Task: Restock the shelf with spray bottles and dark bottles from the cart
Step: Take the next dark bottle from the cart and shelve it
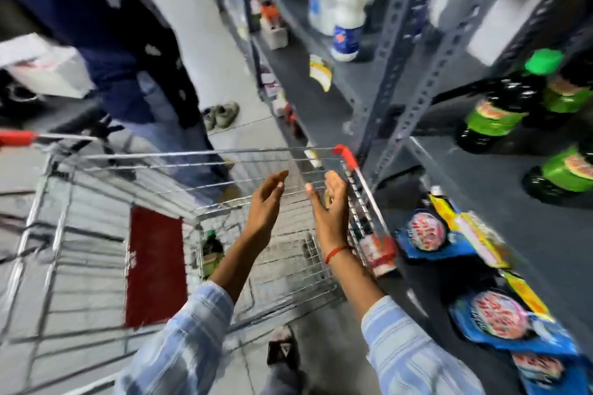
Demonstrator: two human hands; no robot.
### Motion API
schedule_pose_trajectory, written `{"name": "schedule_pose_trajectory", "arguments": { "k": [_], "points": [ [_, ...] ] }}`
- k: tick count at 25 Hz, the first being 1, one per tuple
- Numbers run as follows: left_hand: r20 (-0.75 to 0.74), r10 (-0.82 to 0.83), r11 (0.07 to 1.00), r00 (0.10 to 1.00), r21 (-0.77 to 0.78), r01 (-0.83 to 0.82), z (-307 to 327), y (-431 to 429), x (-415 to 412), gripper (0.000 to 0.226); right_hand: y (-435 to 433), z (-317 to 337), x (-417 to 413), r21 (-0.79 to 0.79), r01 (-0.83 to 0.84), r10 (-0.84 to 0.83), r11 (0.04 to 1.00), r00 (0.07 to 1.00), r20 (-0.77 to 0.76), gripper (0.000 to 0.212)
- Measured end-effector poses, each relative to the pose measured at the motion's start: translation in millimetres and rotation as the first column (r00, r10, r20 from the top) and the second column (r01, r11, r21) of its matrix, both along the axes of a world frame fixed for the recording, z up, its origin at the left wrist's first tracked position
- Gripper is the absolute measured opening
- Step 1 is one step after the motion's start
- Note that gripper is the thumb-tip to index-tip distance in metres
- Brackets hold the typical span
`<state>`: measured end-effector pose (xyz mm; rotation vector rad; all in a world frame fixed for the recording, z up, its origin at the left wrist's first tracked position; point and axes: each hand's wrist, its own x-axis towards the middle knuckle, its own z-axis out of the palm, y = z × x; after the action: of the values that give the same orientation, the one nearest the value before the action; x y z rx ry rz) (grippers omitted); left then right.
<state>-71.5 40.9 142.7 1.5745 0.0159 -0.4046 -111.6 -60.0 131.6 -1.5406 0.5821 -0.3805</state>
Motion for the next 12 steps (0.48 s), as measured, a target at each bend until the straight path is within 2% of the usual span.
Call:
{"name": "schedule_pose_trajectory", "arguments": {
  "k": [3, 6, 8, 9, 10, 11, 12],
  "points": [
    [-0.036, 0.166, 0.978, 0.985, 0.136, -0.160, -43, 70, 27, 0.034, 57, -38, 30, 0.028, -0.186, 0.188, 0.982, 0.973, -0.131, 0.053],
    [-0.156, 0.231, 0.946, 0.960, 0.268, -0.184, -82, 120, 47, 0.031, 97, -69, 57, 0.002, -0.323, 0.310, 0.946, 0.907, -0.285, 0.049],
    [-0.218, 0.236, 0.934, 0.947, 0.318, -0.160, -96, 132, 40, 0.020, 100, -89, 52, 0.006, -0.396, 0.371, 0.918, 0.855, -0.363, 0.050],
    [-0.251, 0.241, 0.926, 0.937, 0.349, -0.145, -104, 135, 39, 0.022, 101, -95, 50, 0.036, -0.452, 0.424, 0.892, 0.805, -0.415, 0.051],
    [-0.338, 0.320, 0.902, 0.885, 0.394, -0.176, -170, 171, 57, 0.028, 144, -155, 81, 0.090, -0.569, 0.523, 0.817, 0.666, -0.532, 0.052],
    [-0.386, 0.344, 0.888, 0.856, 0.429, -0.163, -207, 186, 64, 0.027, 164, -189, 95, 0.135, -0.641, 0.570, 0.756, 0.544, -0.616, 0.052],
    [-0.414, 0.323, 0.863, 0.851, 0.497, -0.086, -213, 186, 58, 0.022, 162, -194, 88, 0.145, -0.679, 0.573, 0.719, 0.463, -0.676, 0.054]
  ]
}}
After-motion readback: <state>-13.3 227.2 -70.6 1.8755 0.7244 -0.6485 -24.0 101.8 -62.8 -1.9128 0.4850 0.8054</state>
